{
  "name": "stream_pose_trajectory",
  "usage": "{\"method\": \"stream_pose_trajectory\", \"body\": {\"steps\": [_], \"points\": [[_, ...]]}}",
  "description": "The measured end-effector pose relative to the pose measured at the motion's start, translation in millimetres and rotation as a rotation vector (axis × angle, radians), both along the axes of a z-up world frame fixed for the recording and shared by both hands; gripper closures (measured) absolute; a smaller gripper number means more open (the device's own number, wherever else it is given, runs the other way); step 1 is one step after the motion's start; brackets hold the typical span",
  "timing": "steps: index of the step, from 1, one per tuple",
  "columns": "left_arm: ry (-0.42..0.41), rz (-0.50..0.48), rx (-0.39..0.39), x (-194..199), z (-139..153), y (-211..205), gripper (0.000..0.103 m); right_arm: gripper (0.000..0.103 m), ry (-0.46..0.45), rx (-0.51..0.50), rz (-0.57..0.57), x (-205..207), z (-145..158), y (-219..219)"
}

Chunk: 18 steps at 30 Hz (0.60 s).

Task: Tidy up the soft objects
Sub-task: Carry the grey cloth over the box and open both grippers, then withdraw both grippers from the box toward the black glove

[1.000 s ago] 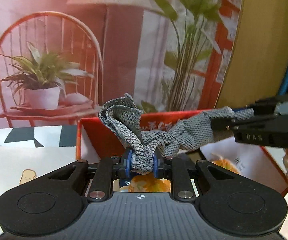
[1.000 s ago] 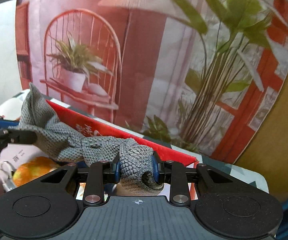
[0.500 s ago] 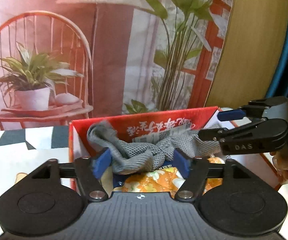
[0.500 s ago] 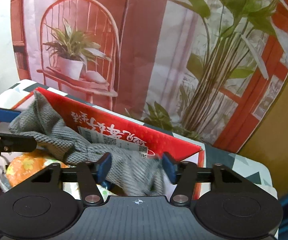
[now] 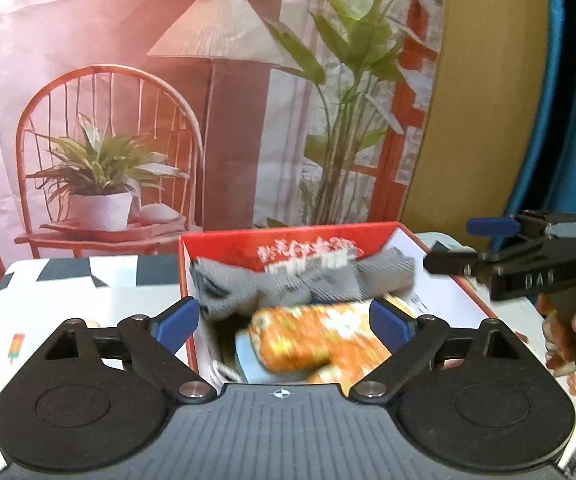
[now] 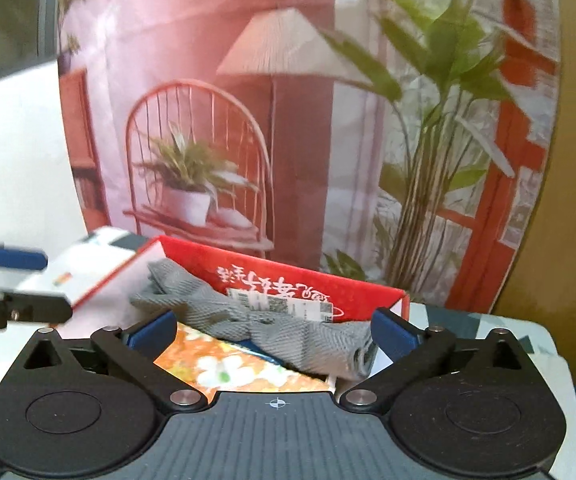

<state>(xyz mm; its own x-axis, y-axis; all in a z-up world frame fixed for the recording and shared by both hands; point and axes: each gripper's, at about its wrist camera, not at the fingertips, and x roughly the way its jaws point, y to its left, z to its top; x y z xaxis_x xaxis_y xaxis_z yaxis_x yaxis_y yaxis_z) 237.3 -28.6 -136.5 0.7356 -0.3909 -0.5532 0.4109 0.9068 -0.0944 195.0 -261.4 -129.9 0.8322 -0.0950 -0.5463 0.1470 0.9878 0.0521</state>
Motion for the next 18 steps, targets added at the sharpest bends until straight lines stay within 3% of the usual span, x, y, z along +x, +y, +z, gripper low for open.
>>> {"method": "stream_pose_trajectory", "body": {"steps": [10, 18], "points": [[0.065, 0.016, -0.015, -70, -32, 16, 0.01, 0.0, -0.11, 0.01, -0.034, -82, -9, 29], [0.13, 0.077, -0.056, -91, -73, 26, 0.015, 0.0, -0.125, 0.051, -0.086, -126, -46, 48]]}}
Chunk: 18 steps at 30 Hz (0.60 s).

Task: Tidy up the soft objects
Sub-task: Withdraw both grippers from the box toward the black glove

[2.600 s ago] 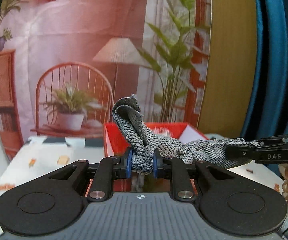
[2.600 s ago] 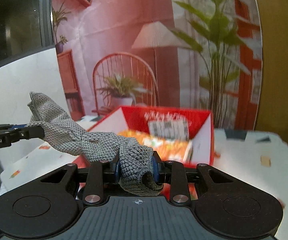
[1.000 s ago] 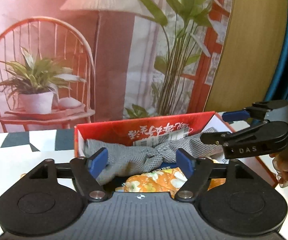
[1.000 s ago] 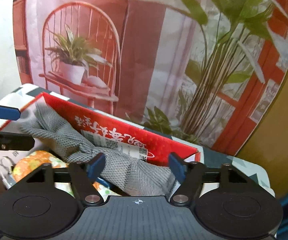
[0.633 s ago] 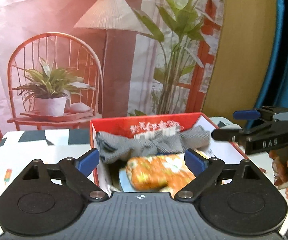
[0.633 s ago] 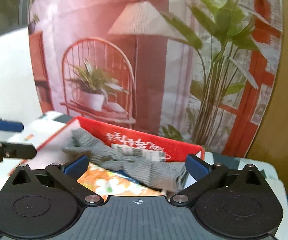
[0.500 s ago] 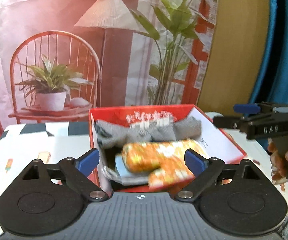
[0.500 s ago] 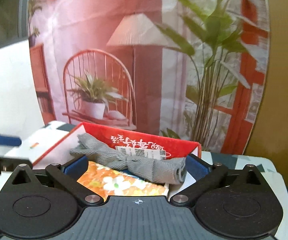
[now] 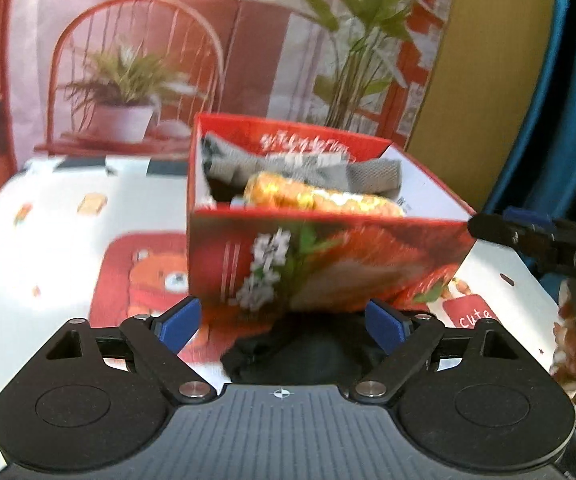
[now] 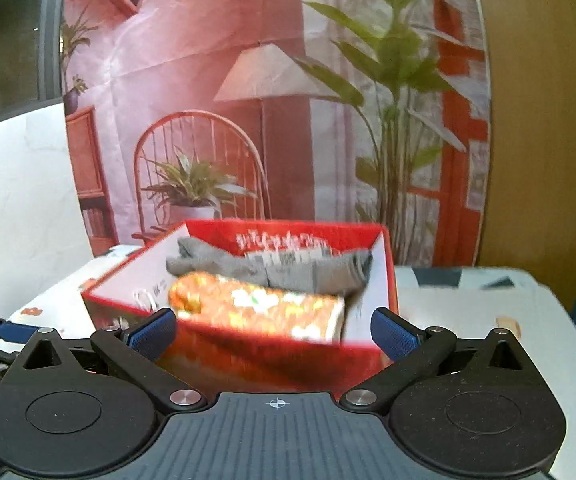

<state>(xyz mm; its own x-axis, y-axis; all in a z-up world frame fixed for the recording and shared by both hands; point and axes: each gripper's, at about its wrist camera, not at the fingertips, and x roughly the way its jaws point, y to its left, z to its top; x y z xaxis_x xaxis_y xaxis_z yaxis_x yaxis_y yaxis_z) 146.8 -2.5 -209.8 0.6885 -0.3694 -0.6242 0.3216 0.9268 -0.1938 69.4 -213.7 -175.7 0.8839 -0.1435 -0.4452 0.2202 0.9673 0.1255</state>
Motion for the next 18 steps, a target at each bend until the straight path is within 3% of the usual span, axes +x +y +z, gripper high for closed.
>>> {"method": "stream_pose_trajectory", "body": {"steps": [9, 18], "points": [[0.057, 0.053, -0.03, -7, -29, 7, 0.023, 0.001, 0.111, 0.045, -0.038, -4, -70, 5], [0.065, 0.083, -0.03, -2, -38, 10, 0.031, 0.005, 0.248, 0.056, -0.048, 14, -106, 3]]}}
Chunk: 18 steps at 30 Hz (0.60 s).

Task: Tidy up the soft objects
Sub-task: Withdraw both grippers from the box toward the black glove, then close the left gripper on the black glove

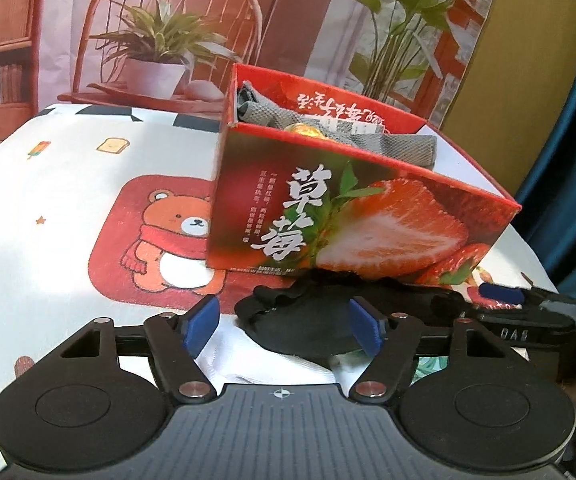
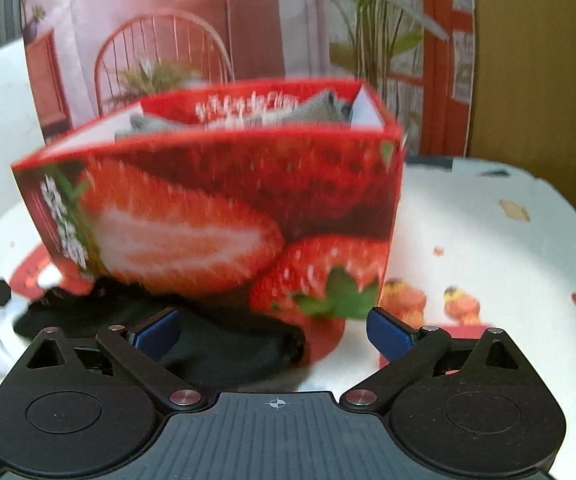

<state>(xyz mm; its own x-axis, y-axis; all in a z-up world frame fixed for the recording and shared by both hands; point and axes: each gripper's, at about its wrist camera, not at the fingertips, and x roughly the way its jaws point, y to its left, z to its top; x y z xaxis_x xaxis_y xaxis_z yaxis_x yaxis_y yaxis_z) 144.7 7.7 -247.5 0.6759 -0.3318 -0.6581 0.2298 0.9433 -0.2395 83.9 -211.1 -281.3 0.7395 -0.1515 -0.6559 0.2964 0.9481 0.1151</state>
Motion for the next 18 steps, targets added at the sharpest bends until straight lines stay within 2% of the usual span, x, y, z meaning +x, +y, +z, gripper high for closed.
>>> {"method": "stream_pose_trajectory", "body": {"steps": [3, 12, 18], "points": [[0.011, 0.009, -0.016, 3, -2, 2, 0.032, 0.005, 0.038, -0.009, 0.037, 3, -8, 8], [0.059, -0.003, -0.001, 13, -15, -3, 0.041, 0.004, 0.038, 0.03, 0.039, 7, -17, 0], [0.079, -0.012, 0.006, 19, -23, -8, 0.043, 0.003, 0.038, 0.047, 0.043, 9, -20, -4]]}}
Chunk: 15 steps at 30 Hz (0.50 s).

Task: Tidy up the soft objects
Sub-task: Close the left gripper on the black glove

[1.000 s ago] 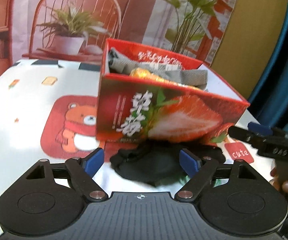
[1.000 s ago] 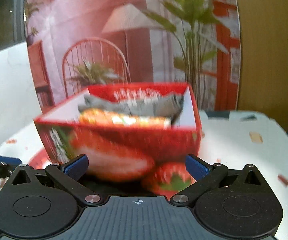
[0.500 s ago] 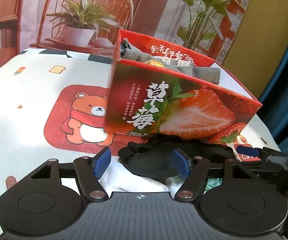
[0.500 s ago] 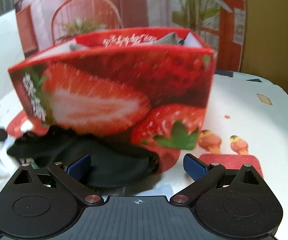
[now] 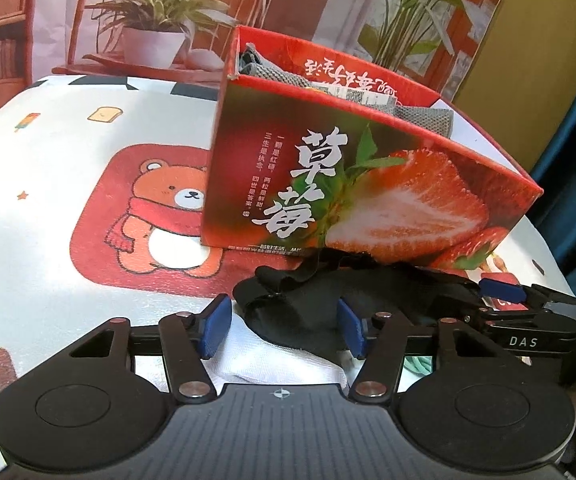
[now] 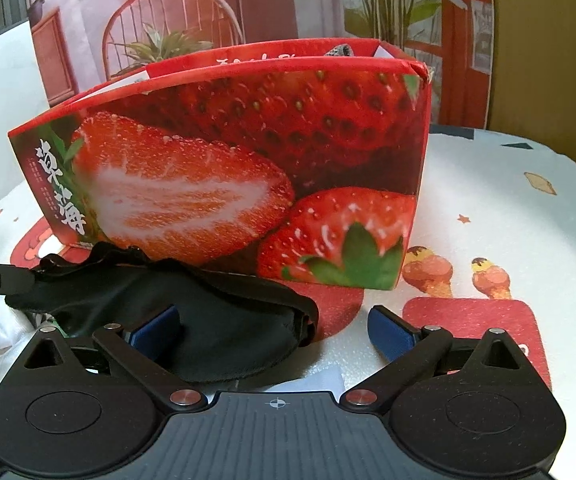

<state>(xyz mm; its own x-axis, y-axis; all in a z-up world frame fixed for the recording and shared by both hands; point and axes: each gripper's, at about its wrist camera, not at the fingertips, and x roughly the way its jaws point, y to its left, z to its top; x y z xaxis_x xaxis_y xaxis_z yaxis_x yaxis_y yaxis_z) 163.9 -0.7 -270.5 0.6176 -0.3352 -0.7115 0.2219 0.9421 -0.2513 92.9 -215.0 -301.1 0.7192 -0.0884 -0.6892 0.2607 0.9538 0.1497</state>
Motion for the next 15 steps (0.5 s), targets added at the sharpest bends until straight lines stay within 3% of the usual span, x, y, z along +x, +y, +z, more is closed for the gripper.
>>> {"method": "stream_pose_trajectory", "body": {"steps": [10, 11, 13, 15], "points": [[0.042, 0.009, -0.001, 20, -16, -4, 0.049, 0.002, -0.002, -0.002, 0.006, 1, 0, 0], [0.041, 0.009, 0.0, 20, -16, -4, 0.053, 0.002, -0.002, -0.001, 0.006, 1, -1, 0], [0.039, 0.016, 0.017, 19, -16, -4, 0.079, 0.002, -0.002, -0.001, 0.006, 1, -1, 0], [0.021, 0.029, 0.017, 16, -15, 0, 0.085, 0.002, -0.003, 0.0, 0.006, 1, -1, 0]]}}
